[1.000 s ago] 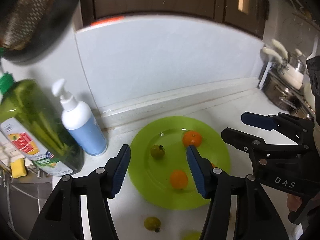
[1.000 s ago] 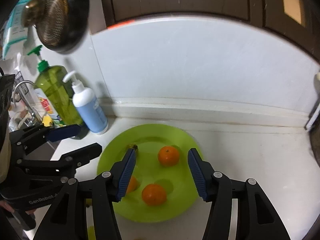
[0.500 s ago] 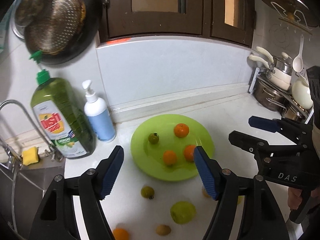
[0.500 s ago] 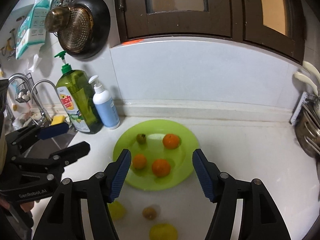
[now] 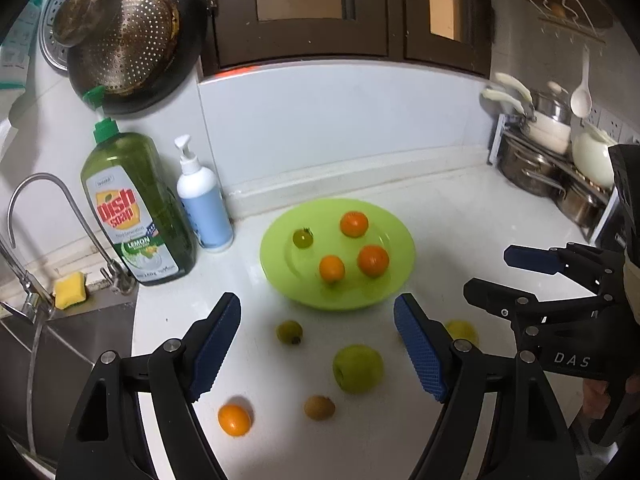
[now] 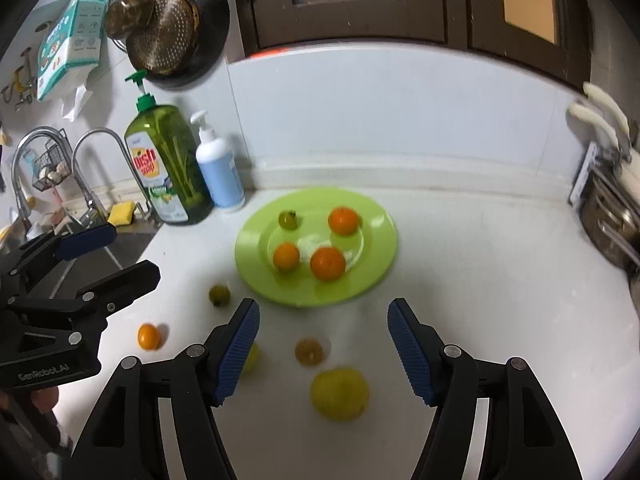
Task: Organize fruits
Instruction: 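Lift both open grippers away from the green plate, then close left gripper on green apple while right gripper grasps yellow apple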
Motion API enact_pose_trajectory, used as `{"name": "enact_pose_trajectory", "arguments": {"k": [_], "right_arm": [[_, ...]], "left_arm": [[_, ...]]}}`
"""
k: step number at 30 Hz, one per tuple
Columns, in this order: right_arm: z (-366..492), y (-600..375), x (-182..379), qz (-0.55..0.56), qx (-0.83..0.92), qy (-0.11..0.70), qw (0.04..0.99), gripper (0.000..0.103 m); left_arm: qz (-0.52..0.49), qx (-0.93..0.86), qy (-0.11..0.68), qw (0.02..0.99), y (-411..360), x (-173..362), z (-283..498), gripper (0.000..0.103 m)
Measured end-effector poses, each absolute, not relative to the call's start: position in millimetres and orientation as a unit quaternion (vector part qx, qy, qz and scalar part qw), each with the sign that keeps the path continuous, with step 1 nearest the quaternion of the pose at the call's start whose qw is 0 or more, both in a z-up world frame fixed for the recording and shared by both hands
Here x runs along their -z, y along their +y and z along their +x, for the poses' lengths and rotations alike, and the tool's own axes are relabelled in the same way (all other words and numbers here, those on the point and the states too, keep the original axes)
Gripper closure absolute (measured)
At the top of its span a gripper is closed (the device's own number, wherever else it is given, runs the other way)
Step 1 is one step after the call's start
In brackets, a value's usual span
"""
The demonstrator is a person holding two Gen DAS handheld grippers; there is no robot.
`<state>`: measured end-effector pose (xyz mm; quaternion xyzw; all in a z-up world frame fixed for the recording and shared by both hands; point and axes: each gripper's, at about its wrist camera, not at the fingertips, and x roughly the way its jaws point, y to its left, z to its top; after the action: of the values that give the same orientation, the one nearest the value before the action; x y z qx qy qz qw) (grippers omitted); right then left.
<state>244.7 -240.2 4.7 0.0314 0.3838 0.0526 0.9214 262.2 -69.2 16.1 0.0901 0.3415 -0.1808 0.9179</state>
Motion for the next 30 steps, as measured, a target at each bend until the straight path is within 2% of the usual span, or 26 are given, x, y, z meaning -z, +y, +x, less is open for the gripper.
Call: {"name": "enact_pose_trajectory", "arguments": {"k": [17,30], "right_arm": [[232,-243,60,0.042,-0.036,0.471,0.88,0.036],[247,-250,88,0.065,-0.045,0.506,0.859,0.036]], "left_arm": [[0.114,0.212,0.395,0.887,-79,55,251,0.025],[0.117,0.225,0.44,0.862,-99,91,279,0.036]]}}
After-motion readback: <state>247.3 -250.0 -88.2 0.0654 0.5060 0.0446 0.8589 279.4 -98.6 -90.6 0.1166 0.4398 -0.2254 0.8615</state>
